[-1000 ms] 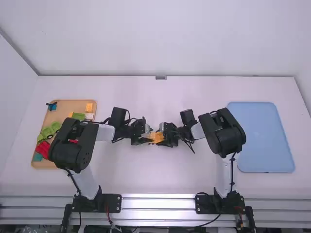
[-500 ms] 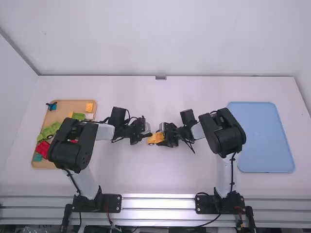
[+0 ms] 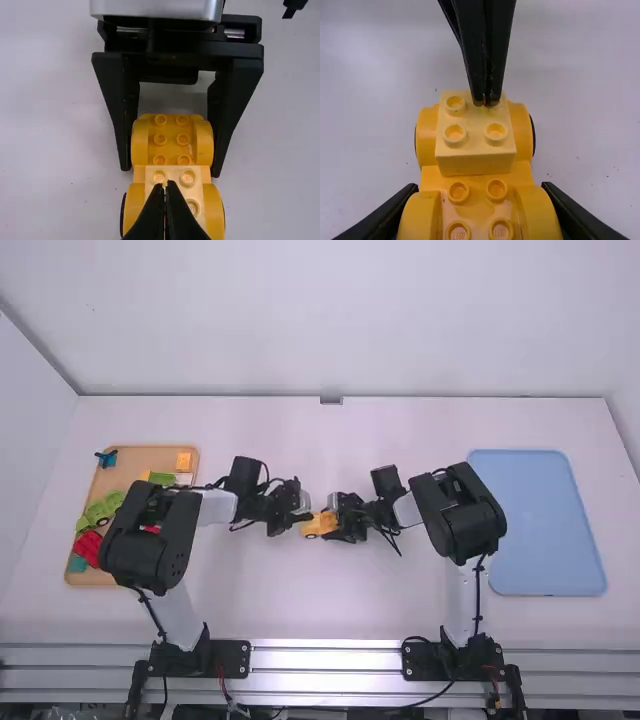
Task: Assemble lego blocks to make yellow taxi
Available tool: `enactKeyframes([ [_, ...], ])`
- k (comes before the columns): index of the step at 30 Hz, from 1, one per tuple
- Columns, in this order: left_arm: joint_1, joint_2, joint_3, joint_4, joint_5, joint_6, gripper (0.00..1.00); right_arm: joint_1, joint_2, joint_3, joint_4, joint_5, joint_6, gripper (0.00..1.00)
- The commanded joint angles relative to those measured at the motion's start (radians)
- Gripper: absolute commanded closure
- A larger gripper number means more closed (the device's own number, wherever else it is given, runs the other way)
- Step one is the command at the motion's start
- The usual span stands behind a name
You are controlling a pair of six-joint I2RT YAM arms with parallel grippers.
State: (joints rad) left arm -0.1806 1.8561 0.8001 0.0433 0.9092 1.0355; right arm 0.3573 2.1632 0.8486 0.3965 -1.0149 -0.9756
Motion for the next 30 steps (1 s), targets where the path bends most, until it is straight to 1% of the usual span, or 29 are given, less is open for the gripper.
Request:
enactKeyframes([
  [1, -0.016, 0.052, 0.002, -0.089, -0.099, 0.065, 0.98, 0.007, -0.012, -0.009, -0.008, 0.029, 0.005, 0.42],
  [2, -0.016, 0.04, 0.031, -0.141, -0.069, 0.086, 0.98, 0.007, -0.012, -0.009, -0.007, 0.029, 0.003, 0.41],
  [3, -0.016, 0.037, 0.036, -0.149, -0.063, 0.089, 0.98, 0.007, -0.012, -0.009, -0.007, 0.029, 0.002, 0.42],
  [6, -0.004, -0.01, 0.137, -0.32, 0.064, 0.202, 0.98, 0.007, -0.012, -0.007, -0.002, 0.029, -0.001, 0.42],
  [7, 0.007, -0.038, 0.182, -0.414, 0.134, 0.308, 0.98, 0.007, -0.012, 0.0, -0.011, 0.029, -0.001, 0.36],
  [10, 0.028, -0.082, 0.255, -0.548, 0.187, 0.451, 0.98, 0.002, -0.012, 0.006, -0.014, 0.029, 0.005, 0.35],
  [11, 0.035, -0.093, 0.277, -0.571, 0.188, 0.462, 0.98, 0.001, -0.012, 0.007, -0.014, 0.03, 0.005, 0.35],
  [12, 0.042, -0.101, 0.294, -0.582, 0.181, 0.455, 0.98, 0.001, -0.012, 0.009, -0.013, 0.032, 0.006, 0.35],
  [15, 0.073, -0.122, 0.346, -0.573, 0.135, 0.324, 0.98, 0.001, -0.013, 0.009, -0.008, 0.08, 0.006, 0.35],
  [17, 0.098, -0.124, 0.375, -0.517, 0.048, 0.135, 0.98, 0.003, -0.013, 0.011, -0.008, 0.135, 0.006, 0.34],
  [18, 0.101, -0.124, 0.377, -0.499, 0.028, 0.094, 0.98, 0.003, -0.013, 0.011, -0.008, 0.147, 0.006, 0.35],
  [20, 0.111, -0.124, 0.377, -0.441, -0.059, -0.037, 0.97, 0.003, -0.013, 0.01, -0.008, 0.172, 0.006, 0.31],
  [21, 0.117, -0.124, 0.377, -0.414, -0.133, -0.113, 0.89, 0.002, -0.016, 0.01, -0.008, 0.183, 0.006, 0.29],
  [22, 0.118, -0.124, 0.377, -0.396, -0.201, -0.172, 0.86, -0.003, -0.019, 0.01, -0.009, 0.186, 0.007, 0.27],
  [23, 0.118, -0.124, 0.377, -0.393, -0.208, -0.179, 0.84, -0.004, -0.019, 0.01, -0.009, 0.185, 0.008, 0.26],
  [25, 0.111, -0.124, 0.377, -0.369, -0.284, -0.256, 0.75, -0.019, -0.028, 0.01, -0.012, 0.182, 0.01, 0.2],
  [26, 0.109, -0.126, 0.377, -0.359, -0.309, -0.291, 0.62, -0.025, -0.037, 0.009, -0.021, 0.184, 0.01, 0.14],
  [27, 0.109, -0.126, 0.377, -0.358, -0.31, -0.293, 0.62, -0.026, -0.04, 0.009, -0.026, 0.186, 0.01, 0.13],
  [28, 0.109, -0.127, 0.377, -0.354, -0.323, -0.313, 0.48, -0.031, -0.048, 0.01, -0.04, 0.19, 0.008, 0.11],
  [29, 0.11, -0.13, 0.377, -0.344, -0.343, -0.351, 0.01, -0.038, -0.071, 0.011, -0.076, 0.206, 0.006, 0.07],
  [30, 0.111, -0.131, 0.378, -0.331, -0.368, -0.399, 0.01, -0.044, -0.098, 0.011, -0.119, 0.231, 0.005, 0.04],
])
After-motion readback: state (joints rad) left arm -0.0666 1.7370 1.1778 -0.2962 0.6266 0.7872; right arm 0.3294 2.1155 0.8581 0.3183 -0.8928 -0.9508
